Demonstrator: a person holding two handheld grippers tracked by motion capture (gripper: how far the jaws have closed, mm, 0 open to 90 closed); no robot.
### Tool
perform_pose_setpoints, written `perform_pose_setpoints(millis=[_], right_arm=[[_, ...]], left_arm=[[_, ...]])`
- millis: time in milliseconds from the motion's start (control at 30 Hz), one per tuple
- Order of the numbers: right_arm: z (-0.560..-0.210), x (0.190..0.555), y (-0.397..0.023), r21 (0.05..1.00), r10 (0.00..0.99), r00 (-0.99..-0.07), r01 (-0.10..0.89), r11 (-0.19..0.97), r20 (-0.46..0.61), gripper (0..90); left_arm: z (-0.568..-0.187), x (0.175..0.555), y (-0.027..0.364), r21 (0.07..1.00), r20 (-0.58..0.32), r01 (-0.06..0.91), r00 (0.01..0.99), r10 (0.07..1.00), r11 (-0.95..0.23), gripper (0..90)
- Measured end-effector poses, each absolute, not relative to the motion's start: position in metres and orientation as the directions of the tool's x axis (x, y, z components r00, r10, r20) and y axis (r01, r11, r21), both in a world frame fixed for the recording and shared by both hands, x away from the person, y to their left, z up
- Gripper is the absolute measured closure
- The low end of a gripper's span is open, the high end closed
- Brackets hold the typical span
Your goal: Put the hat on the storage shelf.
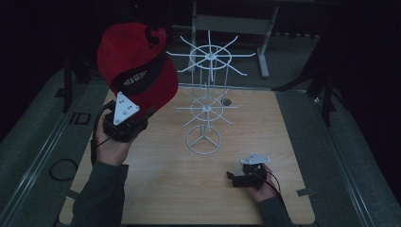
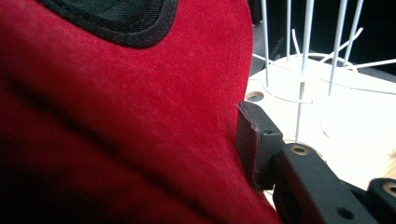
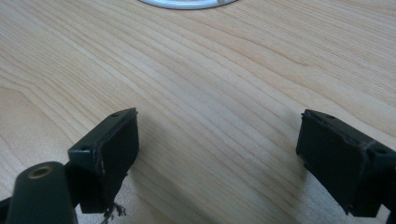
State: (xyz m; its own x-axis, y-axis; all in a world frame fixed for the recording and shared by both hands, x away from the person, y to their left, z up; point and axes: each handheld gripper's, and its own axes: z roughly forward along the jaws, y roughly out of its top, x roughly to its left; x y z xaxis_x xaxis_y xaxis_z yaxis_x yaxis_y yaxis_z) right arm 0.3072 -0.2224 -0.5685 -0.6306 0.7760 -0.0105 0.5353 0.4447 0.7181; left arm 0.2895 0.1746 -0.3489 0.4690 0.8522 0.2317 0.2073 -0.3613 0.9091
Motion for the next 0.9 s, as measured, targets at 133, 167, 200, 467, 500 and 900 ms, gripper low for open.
perform_pose_setpoints(millis=[133, 167, 200, 467, 500, 900], right_arm=[[-0.569, 0.307, -0.222, 0.718, 0.776, -0.631, 0.534, 0.445, -0.011, 12.9], [-0.569, 0.307, -0.222, 0.718, 0.776, -0.631, 0.534, 0.445, -0.011, 12.9], [-0.569, 0.307, -0.222, 0.718, 0.776, -0.631, 0.534, 0.446, -0.012, 12.9], [-0.568, 0.307, -0.222, 0.718, 0.776, -0.63, 0.535, 0.445, -0.01, 12.9], [-0.568, 0.307, -0.222, 0.718, 0.776, -0.631, 0.535, 0.445, -0.01, 12.9], [-0.568, 0.307, -0.222, 0.718, 0.777, -0.63, 0.536, 0.444, -0.01, 12.9]], left_arm=[[-0.347, 0.285, 0.171, 0.909, 0.242, 0.195, 0.474, 0.847, -0.369, 69.3], [-0.347, 0.285, 0.171, 0.909, 0.242, 0.195, 0.474, 0.847, -0.369, 69.3], [-0.348, 0.283, 0.17, 0.908, 0.246, 0.192, 0.476, 0.844, -0.373, 69.3], [-0.353, 0.276, 0.166, 0.898, 0.265, 0.19, 0.485, 0.833, -0.396, 69.2], [-0.354, 0.276, 0.166, 0.9, 0.262, 0.189, 0.486, 0.834, -0.393, 69.2], [-0.358, 0.269, 0.166, 0.9, 0.264, 0.185, 0.487, 0.833, -0.394, 69.2]])
